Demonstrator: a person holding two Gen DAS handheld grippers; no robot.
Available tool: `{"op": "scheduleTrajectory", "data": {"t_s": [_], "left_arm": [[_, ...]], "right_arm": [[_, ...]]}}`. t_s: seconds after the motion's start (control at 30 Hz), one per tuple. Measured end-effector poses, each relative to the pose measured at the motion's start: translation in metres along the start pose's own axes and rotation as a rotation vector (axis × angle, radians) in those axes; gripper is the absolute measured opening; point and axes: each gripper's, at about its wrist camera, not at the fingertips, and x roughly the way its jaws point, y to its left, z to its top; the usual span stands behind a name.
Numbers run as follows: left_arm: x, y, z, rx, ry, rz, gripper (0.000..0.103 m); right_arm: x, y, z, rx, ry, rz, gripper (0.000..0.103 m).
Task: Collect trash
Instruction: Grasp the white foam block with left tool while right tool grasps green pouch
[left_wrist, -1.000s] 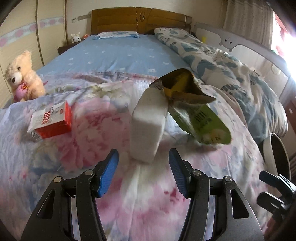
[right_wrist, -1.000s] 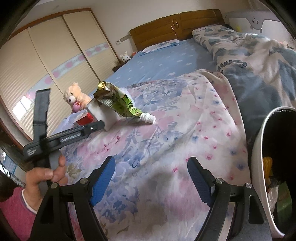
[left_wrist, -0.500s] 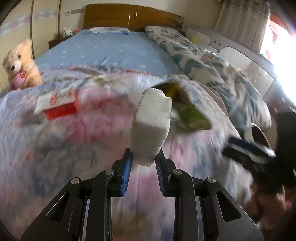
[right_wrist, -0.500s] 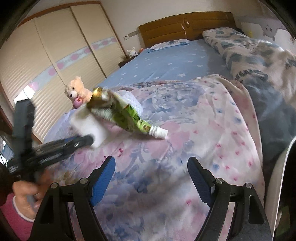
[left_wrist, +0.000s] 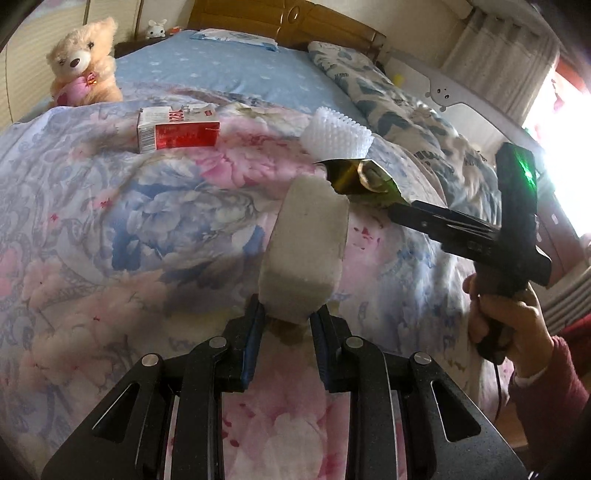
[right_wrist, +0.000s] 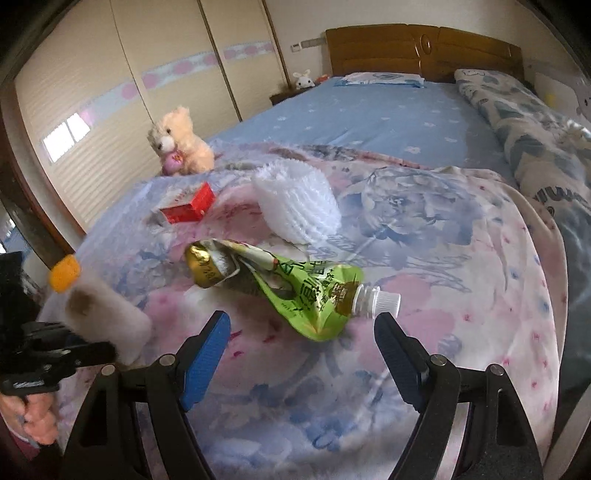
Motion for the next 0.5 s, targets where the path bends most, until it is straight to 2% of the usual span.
{"op": "scheduleTrajectory", "data": {"t_s": [0.07, 0.17, 0.27, 0.33, 0.5], "left_arm": [[0.0, -0.002, 0.0, 0.004, -0.004, 0.004, 0.024], [0.0, -0.002, 0.0, 0.006, -0.006, 0.007, 0.024], [-0.001, 0.0, -0.001, -0.008, -0.007, -0.002, 0.025], [-0.002, 0.004, -0.002, -0.023, -0.005, -0.012, 0.025], [-0.004, 0.004, -0.005, -0.026, -0.008, -0.004, 0.025]], "right_arm": [[0.004, 0.001, 0.003, -0.007, 0.01, -0.007, 0.082], [0.003, -0.004, 0.005, 0.037, 0.017, 0.042, 0.082], [-0.005, -0.008, 0.006, 0.05, 0.0, 0.038, 0.082], [-0.01, -0.006, 0.008, 0.024, -0.01, 0.033, 0.082], [-0.001, 0.017, 0.017, -0.137, 0.017, -0.074, 0.078]]}}
